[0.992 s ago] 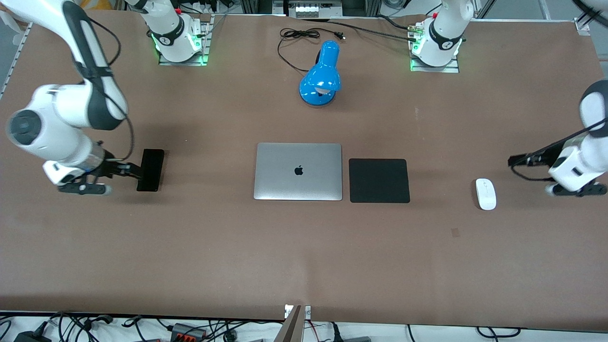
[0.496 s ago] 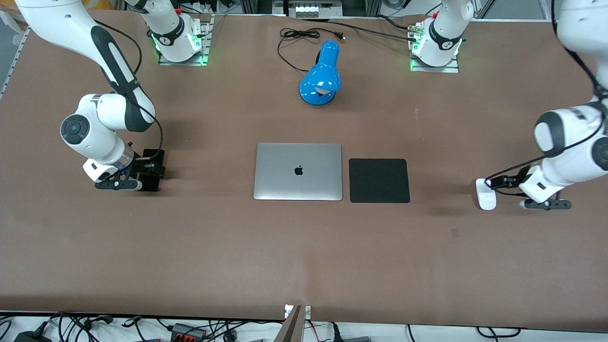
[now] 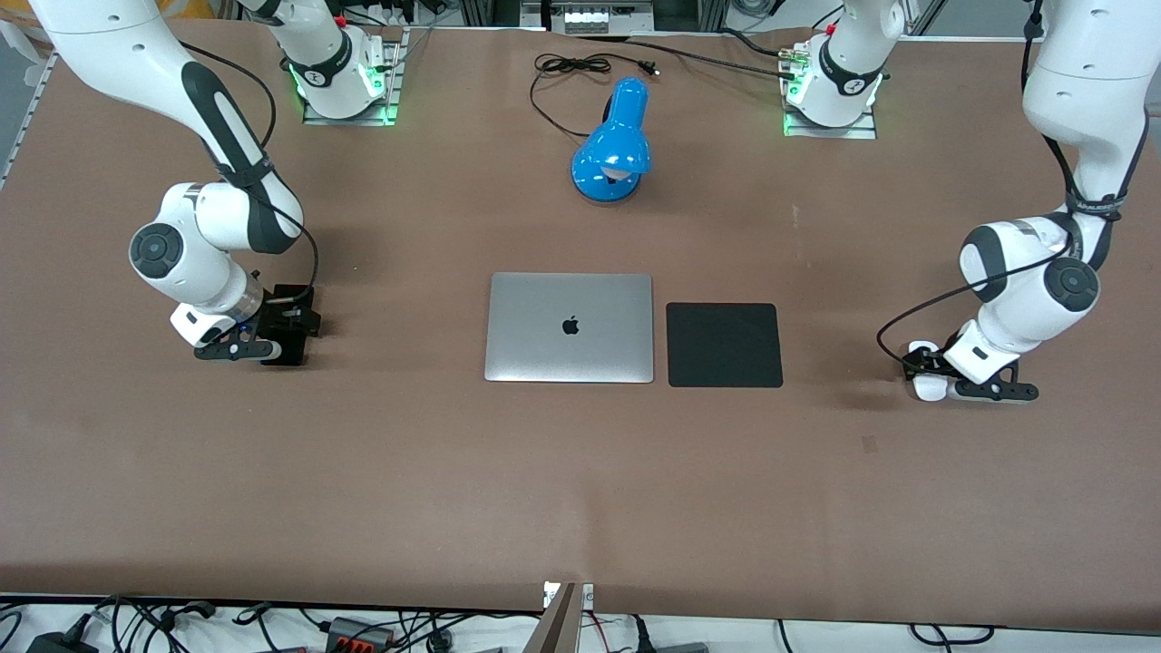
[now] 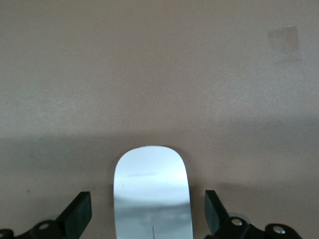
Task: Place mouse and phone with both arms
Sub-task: 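Grasp the phone with the right gripper while the left gripper grasps the mouse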
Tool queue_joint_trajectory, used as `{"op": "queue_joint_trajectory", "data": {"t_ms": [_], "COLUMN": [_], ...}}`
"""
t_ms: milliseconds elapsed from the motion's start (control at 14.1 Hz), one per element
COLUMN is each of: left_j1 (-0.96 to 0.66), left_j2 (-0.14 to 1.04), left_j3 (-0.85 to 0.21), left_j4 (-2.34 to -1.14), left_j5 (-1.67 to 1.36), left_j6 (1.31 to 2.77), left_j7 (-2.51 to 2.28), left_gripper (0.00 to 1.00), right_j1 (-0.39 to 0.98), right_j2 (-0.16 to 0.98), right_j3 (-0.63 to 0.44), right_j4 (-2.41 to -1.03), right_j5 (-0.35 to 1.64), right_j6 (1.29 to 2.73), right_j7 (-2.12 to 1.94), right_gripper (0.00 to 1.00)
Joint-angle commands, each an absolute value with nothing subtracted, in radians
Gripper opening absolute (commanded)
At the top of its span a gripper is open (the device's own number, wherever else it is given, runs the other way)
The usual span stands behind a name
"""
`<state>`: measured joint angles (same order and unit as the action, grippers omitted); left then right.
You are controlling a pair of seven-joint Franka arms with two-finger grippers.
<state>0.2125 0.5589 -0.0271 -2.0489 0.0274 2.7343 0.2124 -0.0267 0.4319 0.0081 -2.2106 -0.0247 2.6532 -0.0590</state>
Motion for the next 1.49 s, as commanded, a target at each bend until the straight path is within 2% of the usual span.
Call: {"op": "queue_joint_trajectory", "data": {"t_ms": [0, 71, 283, 354, 1063, 1134, 1276, 1346, 1417], "left_j1": [0.215, 0.216, 0.215, 0.215, 0.215, 0.215, 0.213, 0.212, 0.209], "left_j2": [0.554, 0.557, 0.555, 0.555, 0.523, 0.523, 0.517, 0.503, 0.485], "left_j3": [-0.035, -0.035, -0.035, -0.035, -0.035, -0.035, -0.035, -0.035, -0.037], "left_j4": [-2.068, -2.069, -2.068, -2.068, -2.057, -2.057, -2.057, -2.057, -2.051], "left_j5": [0.038, 0.038, 0.038, 0.038, 0.038, 0.038, 0.038, 0.038, 0.038], "left_j6": [2.764, 2.764, 2.754, 2.753, 2.747, 2.747, 2.746, 2.743, 2.699], "left_j7": [0.230, 0.230, 0.229, 0.229, 0.225, 0.225, 0.225, 0.224, 0.224], "left_gripper": [0.94, 0.89, 0.43, 0.36, 0.35, 0.34, 0.34, 0.34, 0.34], "right_j1": [-0.032, -0.032, -0.031, -0.032, -0.038, -0.040, -0.038, -0.038, -0.040], "right_j2": [0.425, 0.425, 0.417, 0.411, 0.433, 0.434, 0.434, 0.437, 0.439], "right_j3": [0.005, -0.001, -0.008, -0.008, -0.015, -0.015, -0.015, -0.015, -0.014], "right_j4": [-2.230, -2.230, -2.230, -2.230, -2.244, -2.244, -2.244, -2.244, -2.244], "right_j5": [-0.021, -0.021, -0.021, -0.021, -0.021, -0.021, -0.021, -0.021, -0.021], "right_j6": [2.672, 2.672, 2.666, 2.663, 2.638, 2.638, 2.638, 2.638, 2.638], "right_j7": [-0.100, -0.103, -0.133, -0.133, -0.130, -0.132, -0.173, -0.179, -0.179], "right_gripper": [1.00, 1.00, 1.00, 1.00, 1.00, 0.90, 0.38, 0.23, 0.14]}}
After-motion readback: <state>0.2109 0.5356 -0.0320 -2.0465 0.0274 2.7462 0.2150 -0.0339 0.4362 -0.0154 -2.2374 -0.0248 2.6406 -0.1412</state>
